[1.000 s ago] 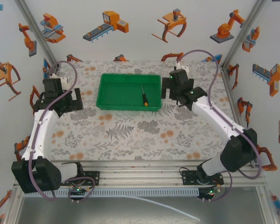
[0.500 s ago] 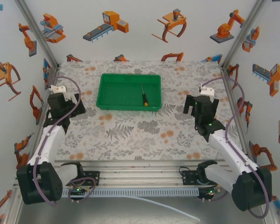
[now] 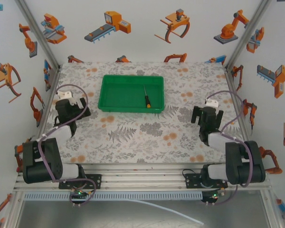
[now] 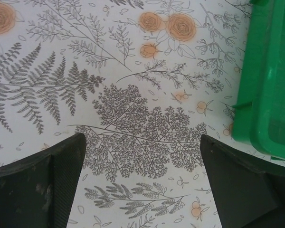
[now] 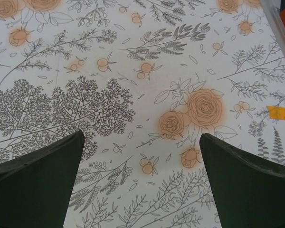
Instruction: Put the screwdriver in the bin
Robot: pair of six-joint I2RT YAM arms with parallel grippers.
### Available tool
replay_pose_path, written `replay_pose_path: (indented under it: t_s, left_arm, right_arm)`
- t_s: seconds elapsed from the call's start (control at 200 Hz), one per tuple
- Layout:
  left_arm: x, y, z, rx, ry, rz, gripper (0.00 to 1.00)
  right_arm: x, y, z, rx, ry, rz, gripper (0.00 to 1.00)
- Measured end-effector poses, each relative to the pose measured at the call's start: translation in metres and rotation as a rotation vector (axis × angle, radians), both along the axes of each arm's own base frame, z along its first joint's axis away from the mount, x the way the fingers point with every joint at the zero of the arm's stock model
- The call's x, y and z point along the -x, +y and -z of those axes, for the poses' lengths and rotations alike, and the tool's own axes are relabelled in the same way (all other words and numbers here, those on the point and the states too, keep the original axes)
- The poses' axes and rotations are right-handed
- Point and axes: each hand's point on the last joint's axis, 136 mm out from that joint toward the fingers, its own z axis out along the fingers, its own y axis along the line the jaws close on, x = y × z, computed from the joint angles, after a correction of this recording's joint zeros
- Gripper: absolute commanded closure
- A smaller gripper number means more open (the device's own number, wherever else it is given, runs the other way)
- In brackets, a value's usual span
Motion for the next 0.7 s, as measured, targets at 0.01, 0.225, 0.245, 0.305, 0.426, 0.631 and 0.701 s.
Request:
replay_pose_path:
  t_s: [0.01, 0.225, 0.245, 0.305, 0.426, 0.631, 0.701]
  left_arm:
    - [0.0, 0.0, 0.0, 0.001, -0.005, 0.002, 0.03]
    - [0.007, -0.008, 0.017, 0.005, -0.04, 0.047, 0.03]
    - [0.006, -0.008, 0.02, 0.006, -0.035, 0.047, 0.03]
    - [0.005, -0.008, 0.027, 0.008, -0.024, 0.051, 0.03]
    - [0.003, -0.01, 0.031, 0.005, -0.023, 0.06, 0.03]
    - [-0.003, -0.017, 0.019, -0.02, -0.096, 0.089, 0.03]
    - [-0.004, -0.02, 0.025, -0.027, -0.1, 0.098, 0.03]
  right_arm:
    - [0.0, 0.0, 0.0, 0.002, -0.003, -0.002, 0.01]
    - [-0.01, -0.006, -0.014, 0.005, -0.121, -0.006, 0.01]
    - [-0.01, -0.008, -0.013, 0.003, -0.126, -0.004, 0.01]
    - [-0.011, -0.011, -0.009, 0.0, -0.131, 0.002, 0.01]
    - [-0.015, -0.012, 0.003, -0.011, -0.127, -0.01, 0.01]
    - [-0.02, -0.005, 0.013, -0.027, -0.106, -0.049, 0.01]
    - [-0.026, -0.005, 0.007, -0.031, -0.118, -0.054, 0.01]
